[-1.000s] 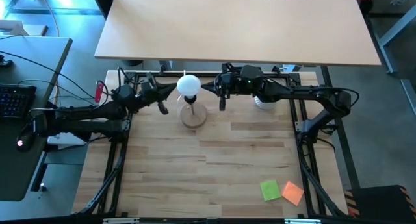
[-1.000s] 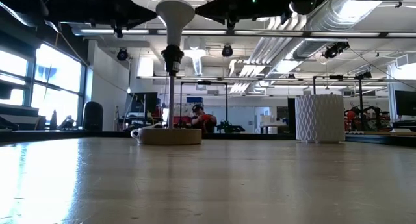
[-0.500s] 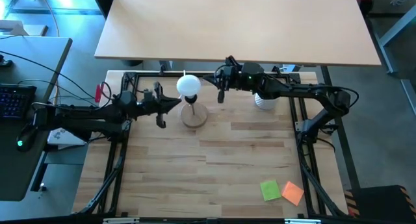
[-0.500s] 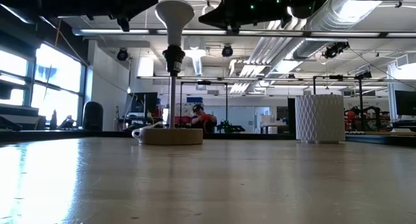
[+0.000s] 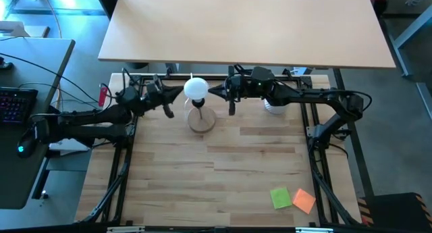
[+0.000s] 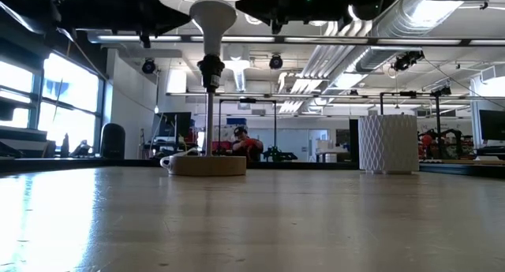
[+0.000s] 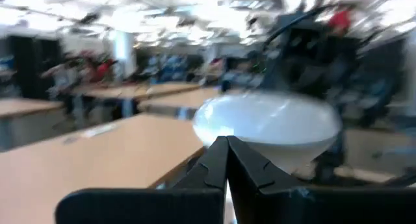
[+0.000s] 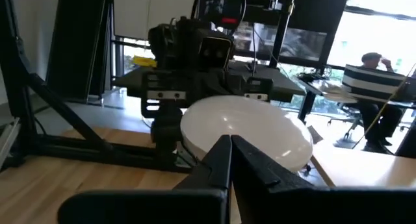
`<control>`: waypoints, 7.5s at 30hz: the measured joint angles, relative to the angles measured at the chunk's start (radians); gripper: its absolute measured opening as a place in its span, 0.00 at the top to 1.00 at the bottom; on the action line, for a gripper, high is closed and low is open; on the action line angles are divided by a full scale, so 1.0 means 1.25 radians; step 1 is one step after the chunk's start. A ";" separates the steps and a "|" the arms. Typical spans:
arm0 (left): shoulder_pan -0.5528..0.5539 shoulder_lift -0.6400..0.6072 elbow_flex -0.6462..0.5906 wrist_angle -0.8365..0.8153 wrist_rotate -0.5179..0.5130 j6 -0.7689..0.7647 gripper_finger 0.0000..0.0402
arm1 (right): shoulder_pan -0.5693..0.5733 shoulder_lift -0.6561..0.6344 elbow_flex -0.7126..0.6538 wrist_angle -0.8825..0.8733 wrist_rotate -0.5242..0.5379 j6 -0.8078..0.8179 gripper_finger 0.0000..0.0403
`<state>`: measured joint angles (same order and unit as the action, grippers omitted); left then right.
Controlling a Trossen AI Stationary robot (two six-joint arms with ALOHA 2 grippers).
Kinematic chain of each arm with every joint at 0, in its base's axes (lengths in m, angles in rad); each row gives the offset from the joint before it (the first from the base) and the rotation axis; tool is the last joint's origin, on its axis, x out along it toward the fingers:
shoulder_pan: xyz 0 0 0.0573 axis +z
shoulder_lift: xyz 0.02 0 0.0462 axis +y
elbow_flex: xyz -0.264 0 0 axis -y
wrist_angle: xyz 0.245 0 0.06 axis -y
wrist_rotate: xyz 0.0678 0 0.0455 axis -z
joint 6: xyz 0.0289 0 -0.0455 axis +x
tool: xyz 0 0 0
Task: Screw lightbulb
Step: Remove the lightbulb from the lamp
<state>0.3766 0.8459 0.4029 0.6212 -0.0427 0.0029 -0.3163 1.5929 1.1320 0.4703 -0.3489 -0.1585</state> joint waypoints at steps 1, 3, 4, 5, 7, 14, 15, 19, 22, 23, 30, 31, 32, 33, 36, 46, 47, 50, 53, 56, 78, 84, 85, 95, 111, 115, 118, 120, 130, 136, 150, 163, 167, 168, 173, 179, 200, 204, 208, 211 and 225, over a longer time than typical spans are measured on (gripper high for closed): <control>0.007 0.005 0.000 0.024 0.034 -0.008 1.00 | 0.000 0.004 0.000 0.010 0.000 0.001 1.00; 0.015 0.017 -0.001 0.056 0.076 -0.020 1.00 | 0.000 0.012 0.000 0.022 -0.003 0.001 1.00; 0.014 0.026 0.000 0.068 0.084 -0.027 1.00 | -0.001 0.016 0.000 0.027 -0.002 0.001 1.00; 0.012 0.032 0.003 0.068 0.084 -0.035 1.00 | -0.004 0.019 0.000 0.032 -0.001 0.001 1.00; 0.001 0.047 0.010 0.070 0.089 -0.048 1.00 | -0.008 0.023 0.001 0.036 0.012 0.003 1.00; -0.095 0.088 0.021 0.095 0.158 -0.048 1.00 | -0.027 0.027 0.003 0.033 0.154 0.004 1.00; -0.110 0.088 0.022 0.108 0.152 -0.044 1.00 | -0.030 0.028 0.003 0.030 0.161 0.003 1.00; -0.152 0.088 0.023 0.091 0.130 -0.041 1.00 | -0.036 0.035 -0.002 0.004 0.195 0.002 1.00; -0.172 0.083 0.022 0.058 0.077 -0.026 1.00 | -0.036 0.029 -0.001 0.013 0.197 -0.004 1.00; -0.175 0.081 0.022 0.034 0.058 -0.021 1.00 | -0.035 0.026 -0.001 0.006 0.199 -0.005 1.00; -0.192 0.056 0.022 -0.132 -0.128 0.000 1.00 | -0.026 -0.056 0.000 -0.145 0.224 -0.085 1.00; -0.193 0.054 0.022 -0.132 -0.177 0.008 1.00 | -0.022 -0.063 0.000 -0.161 0.198 -0.088 1.00; -0.191 0.051 0.022 -0.124 -0.222 0.022 1.00 | -0.018 -0.067 0.000 -0.167 0.162 -0.089 1.00; -0.187 0.049 0.022 -0.108 -0.262 0.038 1.00 | -0.014 -0.070 0.000 -0.169 0.121 -0.087 1.00; -0.163 0.046 0.022 -0.021 -0.296 0.085 1.00 | -0.004 -0.068 0.000 -0.146 0.018 -0.072 1.00; -0.093 0.050 0.022 0.075 -0.108 -0.013 1.00 | -0.003 0.000 0.000 -0.054 0.086 -0.036 1.00; -0.104 0.050 0.023 0.075 -0.075 -0.026 1.00 | -0.005 0.003 0.000 -0.045 0.130 -0.041 1.00; -0.139 0.052 0.023 0.086 -0.006 -0.034 1.00 | -0.013 0.006 0.000 -0.045 0.226 -0.046 1.00; -0.178 0.050 0.022 0.101 -0.022 -0.018 1.00 | -0.022 0.005 0.000 -0.047 0.258 -0.047 1.00; -0.200 0.040 0.020 0.083 -0.090 0.007 1.00 | -0.025 0.003 0.000 -0.053 0.259 -0.047 1.00; -0.159 0.080 0.021 0.152 0.004 -0.043 1.00 | 0.001 -0.022 0.000 -0.045 0.206 -0.062 1.00; -0.185 0.057 0.021 0.128 -0.036 -0.031 1.00 | -0.018 -0.029 0.000 -0.054 0.301 -0.069 1.00; -0.188 0.047 0.021 0.108 -0.064 -0.021 1.00 | -0.017 -0.036 0.000 -0.064 0.300 -0.070 1.00; -0.165 -0.009 0.021 -0.027 -0.284 0.019 1.00 | 0.029 -0.103 0.000 -0.183 0.204 -0.078 1.00; -0.161 0.093 0.021 0.130 0.001 -0.098 1.00 | -0.019 -0.021 0.000 -0.072 0.242 -0.036 1.00; -0.190 0.083 0.022 0.109 -0.026 -0.079 1.00 | -0.036 -0.025 0.000 -0.092 0.257 -0.043 1.00; -0.196 0.055 0.022 0.041 -0.112 -0.054 1.00 | -0.031 -0.054 0.000 -0.125 0.249 -0.055 1.00; -0.196 0.034 0.022 -0.022 -0.188 -0.043 1.00 | -0.021 -0.078 0.000 -0.152 0.247 -0.067 1.00; -0.122 0.041 0.022 0.032 -0.154 -0.046 1.00 | 0.010 -0.096 0.000 -0.211 0.065 -0.033 1.00; -0.108 0.080 0.021 0.114 -0.031 -0.084 1.00 | -0.015 -0.048 0.000 -0.123 0.090 -0.018 1.00; -0.180 0.039 0.021 -0.061 -0.122 -0.082 1.00 | -0.046 -0.067 0.000 -0.136 0.107 -0.035 1.00; -0.049 0.026 0.022 0.031 -0.007 -0.145 1.00 | -0.035 -0.032 0.000 -0.099 -0.095 -0.021 1.00; -0.052 0.035 0.022 0.026 0.037 -0.208 1.00 | -0.044 -0.017 0.000 -0.054 0.031 -0.020 1.00; -0.063 0.036 0.022 0.024 0.069 -0.220 1.00 | -0.046 -0.015 0.000 -0.048 0.087 -0.020 1.00; -0.126 0.027 0.022 0.024 0.067 -0.212 1.00 | -0.064 -0.014 0.000 -0.052 0.231 -0.021 1.00; -0.137 -0.001 0.021 -0.081 -0.080 -0.187 1.00 | -0.057 -0.027 0.000 -0.085 0.181 -0.032 1.00; -0.013 0.128 0.021 0.189 0.163 -0.268 1.00 | -0.027 -0.050 0.000 -0.121 0.150 -0.068 1.00; -0.056 0.141 0.021 0.209 0.213 -0.288 1.00 | -0.048 -0.048 0.000 -0.122 0.270 -0.065 1.00; -0.080 0.122 0.021 0.149 0.181 -0.274 1.00 | -0.057 -0.053 0.000 -0.137 0.284 -0.070 1.00; -0.076 0.095 0.021 0.066 0.108 -0.252 1.00 | -0.042 -0.074 0.000 -0.166 0.266 -0.088 1.00; 0.024 0.129 0.021 0.155 0.068 -0.210 1.00 | 0.032 -0.088 0.000 -0.241 0.038 -0.125 1.00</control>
<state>0.4065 1.0065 0.4294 0.8154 0.0429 -0.2592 -0.2765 1.4832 1.1316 0.1689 -0.3014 -0.3153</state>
